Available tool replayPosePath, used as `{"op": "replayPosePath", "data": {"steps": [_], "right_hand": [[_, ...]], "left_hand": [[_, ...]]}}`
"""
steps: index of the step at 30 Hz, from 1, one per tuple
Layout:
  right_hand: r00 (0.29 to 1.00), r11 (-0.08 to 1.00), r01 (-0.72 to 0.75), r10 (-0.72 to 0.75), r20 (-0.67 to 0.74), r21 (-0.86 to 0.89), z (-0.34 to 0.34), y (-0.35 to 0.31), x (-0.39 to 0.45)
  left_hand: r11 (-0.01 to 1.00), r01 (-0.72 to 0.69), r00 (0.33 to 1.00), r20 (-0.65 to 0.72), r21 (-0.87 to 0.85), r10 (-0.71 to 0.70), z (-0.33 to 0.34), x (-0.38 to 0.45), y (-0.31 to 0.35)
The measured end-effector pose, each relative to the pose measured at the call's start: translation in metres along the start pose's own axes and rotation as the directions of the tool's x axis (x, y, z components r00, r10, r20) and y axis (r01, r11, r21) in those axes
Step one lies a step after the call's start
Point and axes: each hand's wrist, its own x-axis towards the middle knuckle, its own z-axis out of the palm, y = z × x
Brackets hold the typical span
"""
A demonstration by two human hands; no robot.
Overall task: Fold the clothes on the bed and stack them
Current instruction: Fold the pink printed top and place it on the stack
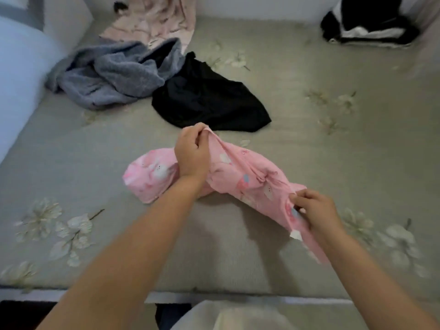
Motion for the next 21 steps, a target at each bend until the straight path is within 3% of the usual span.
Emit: {"op": "replayPosePath", "data": {"steps": [3,7,9,11,14,16,18,21], "right_hand": [[0.970,0.952,-0.143,0.190,-0.154,0.271,-0.072,0.014,-0.003],[0.882,0.711,-0.158,0.414,-0.226,0.685,-0.142,0.055,-0.007],[0.852,0.598,-0.166,0.487,-0.192,0.784,-0.159,0.077,-0.009],[0.825,0.579,-0.219,0.540,-0.168,0.785,-0.167,0.093,-0.008],[0.818,0.771,-0.281,0.504,-0.278,0.572,-0.168,0.102,0.005],[0.848,0.943,-0.298,0.334,-0.412,0.150,-0.167,0.103,0.014],[0.865,0.881,-0.314,0.111,-0.490,-0.354,-0.167,0.103,0.019],[0.835,0.662,-0.301,-0.164,-0.525,-0.687,-0.182,0.101,0.027]], "left_hand": [[0.983,-0.138,0.979,0.132,-0.122,0.154,0.070,-0.031,0.072],[0.937,-0.263,0.897,0.301,-0.228,0.325,0.145,-0.088,0.127],[0.941,-0.248,0.856,0.403,-0.232,0.325,0.166,-0.114,0.122],[0.968,-0.199,0.836,0.488,-0.154,0.250,0.173,-0.131,0.100],[0.995,-0.095,0.841,0.533,-0.016,0.089,0.162,-0.138,0.063],[0.999,-0.007,0.852,0.524,0.052,-0.021,0.158,-0.136,0.049],[0.996,0.042,0.842,0.534,0.079,-0.077,0.161,-0.135,0.044],[0.998,0.051,0.841,0.537,0.045,-0.068,0.179,-0.139,0.052]]}}
